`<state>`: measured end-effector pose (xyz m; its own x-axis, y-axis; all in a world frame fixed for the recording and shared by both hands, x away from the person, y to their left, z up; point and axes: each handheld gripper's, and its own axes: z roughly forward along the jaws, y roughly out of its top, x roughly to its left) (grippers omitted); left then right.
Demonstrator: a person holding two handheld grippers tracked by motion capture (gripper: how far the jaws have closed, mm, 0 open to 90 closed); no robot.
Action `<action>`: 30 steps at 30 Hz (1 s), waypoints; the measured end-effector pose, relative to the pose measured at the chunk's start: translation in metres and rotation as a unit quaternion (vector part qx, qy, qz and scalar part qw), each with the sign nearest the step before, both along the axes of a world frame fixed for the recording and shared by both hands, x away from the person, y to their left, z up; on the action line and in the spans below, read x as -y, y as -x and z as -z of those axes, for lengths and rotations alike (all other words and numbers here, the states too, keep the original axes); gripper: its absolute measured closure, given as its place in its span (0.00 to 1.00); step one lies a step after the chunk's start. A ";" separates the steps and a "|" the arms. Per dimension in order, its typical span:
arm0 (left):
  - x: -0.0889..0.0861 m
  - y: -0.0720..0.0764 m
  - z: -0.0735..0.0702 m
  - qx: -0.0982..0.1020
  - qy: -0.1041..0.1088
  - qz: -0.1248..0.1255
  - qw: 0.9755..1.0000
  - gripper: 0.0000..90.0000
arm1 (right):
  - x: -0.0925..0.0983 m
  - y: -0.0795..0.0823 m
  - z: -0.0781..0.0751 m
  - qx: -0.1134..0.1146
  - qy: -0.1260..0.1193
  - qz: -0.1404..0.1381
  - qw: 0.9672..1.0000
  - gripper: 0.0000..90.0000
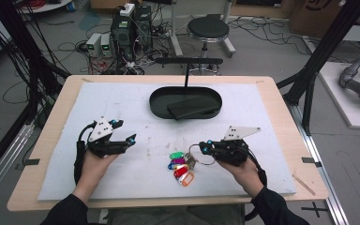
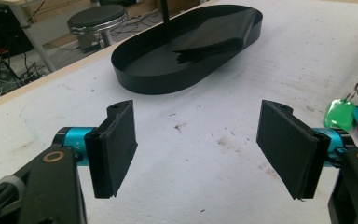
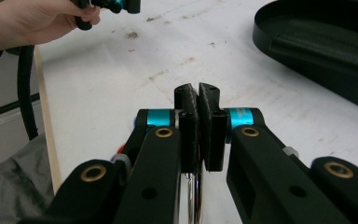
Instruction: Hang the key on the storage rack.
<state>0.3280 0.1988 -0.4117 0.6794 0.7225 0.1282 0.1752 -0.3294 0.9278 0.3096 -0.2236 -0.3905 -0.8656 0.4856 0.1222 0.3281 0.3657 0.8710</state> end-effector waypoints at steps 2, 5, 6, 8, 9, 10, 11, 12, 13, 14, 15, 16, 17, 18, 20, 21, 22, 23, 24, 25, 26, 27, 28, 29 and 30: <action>0.000 0.000 0.000 -0.001 0.002 0.000 1.000 0.31 | 0.002 -0.002 -0.006 0.008 -0.001 -0.001 1.000 0.97; 0.000 0.000 0.000 -0.001 0.002 -0.001 1.000 0.31 | 0.005 -0.005 -0.015 0.016 -0.004 -0.001 1.000 0.97; 0.000 0.000 0.000 -0.001 0.003 -0.001 1.000 0.31 | 0.006 -0.006 -0.018 0.020 -0.006 0.000 1.000 0.97; 0.000 0.000 0.000 0.000 0.002 0.000 1.000 0.31 | 0.009 -0.008 -0.024 0.025 -0.012 0.001 1.000 0.97; 0.000 0.000 0.000 0.000 0.002 0.000 1.000 0.31 | 0.010 -0.009 -0.027 0.028 -0.015 0.001 0.999 0.97; 0.000 0.001 0.000 0.000 0.001 0.000 1.000 0.31 | 0.012 -0.010 -0.030 0.027 -0.017 0.000 0.999 0.97; 0.000 0.001 0.000 0.000 0.000 0.001 1.000 0.31 | 0.013 -0.011 -0.032 0.032 -0.020 0.001 0.999 0.97; 0.000 0.001 0.000 0.000 -0.001 0.001 1.000 0.31 | 0.013 -0.012 -0.035 0.034 -0.023 0.000 0.999 0.97; 0.000 0.001 0.000 0.000 -0.001 0.001 1.000 0.31 | 0.014 -0.013 -0.038 0.037 -0.024 0.001 0.999 0.97; 0.000 0.001 0.000 0.000 0.000 0.001 1.000 0.31 | 0.015 -0.014 -0.041 0.038 -0.026 0.002 0.999 0.97; 0.000 0.001 0.000 0.000 0.001 0.001 1.000 0.31 | 0.015 -0.016 -0.043 0.043 -0.027 0.003 0.999 0.97; 0.000 0.001 0.000 0.000 0.001 0.001 1.000 0.32 | 0.016 -0.017 -0.046 0.045 -0.026 0.003 0.999 0.97; 0.000 0.001 -0.001 0.000 0.001 0.001 1.000 0.31 | 0.017 -0.018 -0.049 0.047 -0.026 0.002 0.999 0.97; 0.000 0.001 0.000 0.000 0.001 0.001 1.000 0.31 | 0.017 -0.019 -0.051 0.051 -0.027 0.005 0.998 0.97; -0.001 0.001 -0.001 0.000 0.001 0.002 1.000 0.32 | 0.018 -0.022 -0.056 0.055 -0.026 0.007 0.998 0.97; -0.001 0.001 -0.001 0.000 0.001 0.002 1.000 0.31 | 0.019 -0.024 -0.059 0.059 -0.027 0.008 0.998 0.97; -0.001 0.001 -0.001 0.001 0.001 0.002 1.000 0.32 | 0.020 -0.025 -0.062 0.061 -0.028 0.008 0.998 0.97; -0.001 0.001 -0.001 0.001 0.001 0.002 1.000 0.31 | 0.021 -0.027 -0.065 0.065 -0.028 0.009 0.997 0.97; -0.001 0.001 -0.001 0.001 0.001 0.002 1.000 0.31 | 0.022 -0.028 -0.069 0.066 -0.030 0.011 0.997 0.97; -0.001 0.001 0.000 0.001 0.002 0.001 1.000 0.32 | 0.023 -0.030 -0.072 0.071 -0.031 0.013 0.997 0.97; -0.001 0.001 0.000 0.001 0.001 0.001 1.000 0.31 | 0.024 -0.032 -0.075 0.074 -0.031 0.015 0.997 0.97; -0.001 0.001 0.000 0.000 0.002 0.001 1.000 0.31 | 0.026 -0.034 -0.079 0.076 -0.033 0.016 0.996 0.97; -0.001 0.001 0.000 0.000 0.002 0.002 1.000 0.31 | 0.027 -0.036 -0.082 0.078 -0.035 0.018 0.996 0.97; -0.001 0.001 0.000 0.000 0.002 0.002 1.000 0.31 | 0.028 -0.038 -0.085 0.083 -0.035 0.020 0.996 0.97; -0.001 0.001 0.000 0.000 0.003 0.002 1.000 0.31 | 0.029 -0.040 -0.087 0.087 -0.037 0.022 0.995 0.97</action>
